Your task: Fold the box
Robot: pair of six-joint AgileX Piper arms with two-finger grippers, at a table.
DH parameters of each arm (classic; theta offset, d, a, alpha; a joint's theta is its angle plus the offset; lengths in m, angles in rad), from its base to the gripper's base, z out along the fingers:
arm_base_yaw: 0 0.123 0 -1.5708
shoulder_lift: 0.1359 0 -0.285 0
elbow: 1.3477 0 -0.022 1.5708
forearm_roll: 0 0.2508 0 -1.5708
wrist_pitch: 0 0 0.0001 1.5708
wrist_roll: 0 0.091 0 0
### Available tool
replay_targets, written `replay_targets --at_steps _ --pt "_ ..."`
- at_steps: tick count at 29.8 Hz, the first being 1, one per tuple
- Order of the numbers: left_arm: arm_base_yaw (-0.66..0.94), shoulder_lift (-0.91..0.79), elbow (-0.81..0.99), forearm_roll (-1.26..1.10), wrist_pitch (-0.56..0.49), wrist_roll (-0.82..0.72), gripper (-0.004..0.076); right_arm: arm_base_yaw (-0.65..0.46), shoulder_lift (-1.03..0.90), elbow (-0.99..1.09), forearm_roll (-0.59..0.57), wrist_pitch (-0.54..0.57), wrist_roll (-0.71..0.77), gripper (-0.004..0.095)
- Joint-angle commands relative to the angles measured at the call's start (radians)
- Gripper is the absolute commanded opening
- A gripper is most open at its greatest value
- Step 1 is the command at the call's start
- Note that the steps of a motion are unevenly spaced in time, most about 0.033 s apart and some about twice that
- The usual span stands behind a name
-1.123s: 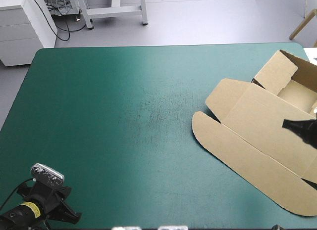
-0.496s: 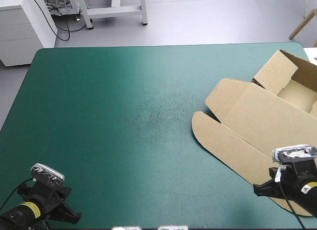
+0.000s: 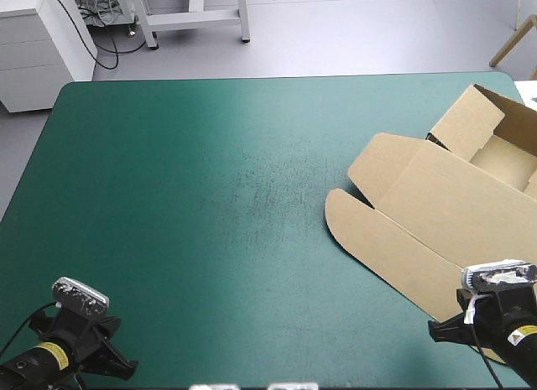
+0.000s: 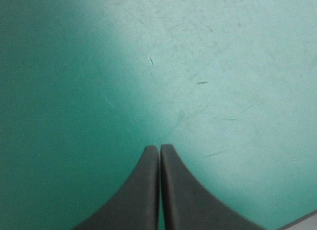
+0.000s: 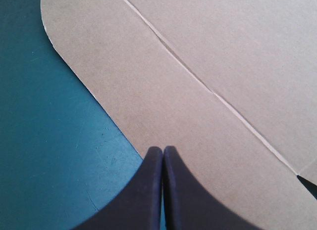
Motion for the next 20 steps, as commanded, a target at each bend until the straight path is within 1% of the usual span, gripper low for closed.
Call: replay_targets --at_steps 1,4,8,20 --pt "-0.002 0.008 -0.023 -0.001 -0.043 -0.010 -0.0010 0.004 0.008 -0.024 0.010 -0.058 -0.008 -0.0018" --pt "-0.002 0.008 -0.023 -0.001 -0.043 -0.010 -0.0010 0.004 0.008 -0.012 0.010 -0.065 -0.008 -0.0018" --pt "-0.002 0.008 -0.023 -0.001 -0.043 -0.010 -0.0010 0.004 0.008 0.024 0.031 -0.102 -0.008 -0.0019" --pt "-0.002 0.008 -0.023 -0.001 -0.044 -0.008 -0.0010 0.004 0.008 0.024 0.032 -0.100 -0.008 -0.0019"
